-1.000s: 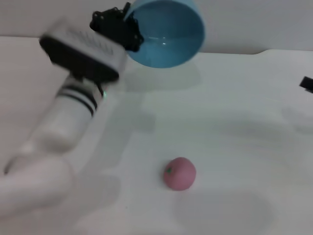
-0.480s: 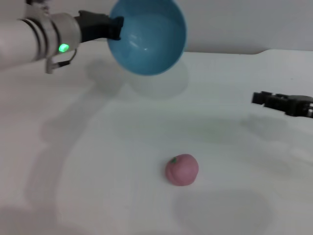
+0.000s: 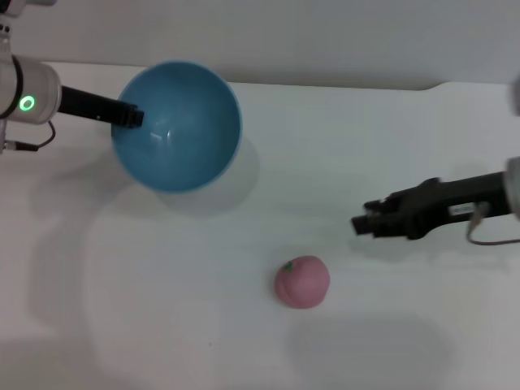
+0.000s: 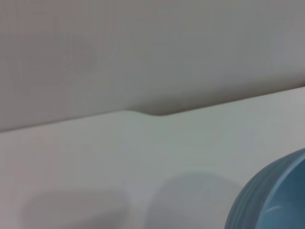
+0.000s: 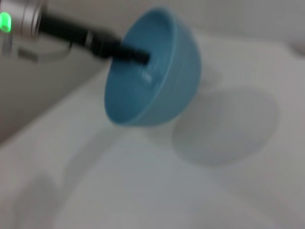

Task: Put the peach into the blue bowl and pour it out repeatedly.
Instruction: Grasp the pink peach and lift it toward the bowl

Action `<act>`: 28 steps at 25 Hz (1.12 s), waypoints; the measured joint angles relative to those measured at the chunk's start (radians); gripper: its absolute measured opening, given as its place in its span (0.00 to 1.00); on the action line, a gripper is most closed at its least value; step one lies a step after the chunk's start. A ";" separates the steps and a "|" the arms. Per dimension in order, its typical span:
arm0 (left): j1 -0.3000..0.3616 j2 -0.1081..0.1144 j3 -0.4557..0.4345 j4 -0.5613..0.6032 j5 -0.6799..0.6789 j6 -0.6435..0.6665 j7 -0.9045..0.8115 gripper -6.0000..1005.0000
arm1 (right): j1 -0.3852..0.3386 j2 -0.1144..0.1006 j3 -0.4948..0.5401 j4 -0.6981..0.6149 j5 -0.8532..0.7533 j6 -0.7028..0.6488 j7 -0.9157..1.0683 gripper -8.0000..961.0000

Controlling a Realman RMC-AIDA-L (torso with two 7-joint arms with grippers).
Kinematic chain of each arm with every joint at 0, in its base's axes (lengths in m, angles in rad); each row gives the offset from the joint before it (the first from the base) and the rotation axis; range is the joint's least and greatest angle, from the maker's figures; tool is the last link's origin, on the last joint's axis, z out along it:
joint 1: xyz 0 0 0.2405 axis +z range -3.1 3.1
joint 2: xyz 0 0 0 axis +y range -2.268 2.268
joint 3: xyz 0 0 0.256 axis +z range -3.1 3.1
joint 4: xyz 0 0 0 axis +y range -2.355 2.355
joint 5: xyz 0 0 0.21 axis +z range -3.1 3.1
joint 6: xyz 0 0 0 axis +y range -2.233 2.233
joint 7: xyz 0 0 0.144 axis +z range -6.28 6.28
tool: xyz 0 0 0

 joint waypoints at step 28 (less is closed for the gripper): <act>0.018 -0.028 -0.023 0.011 0.007 0.088 -0.033 0.00 | 0.138 0.017 -0.547 0.120 0.039 0.289 0.101 0.51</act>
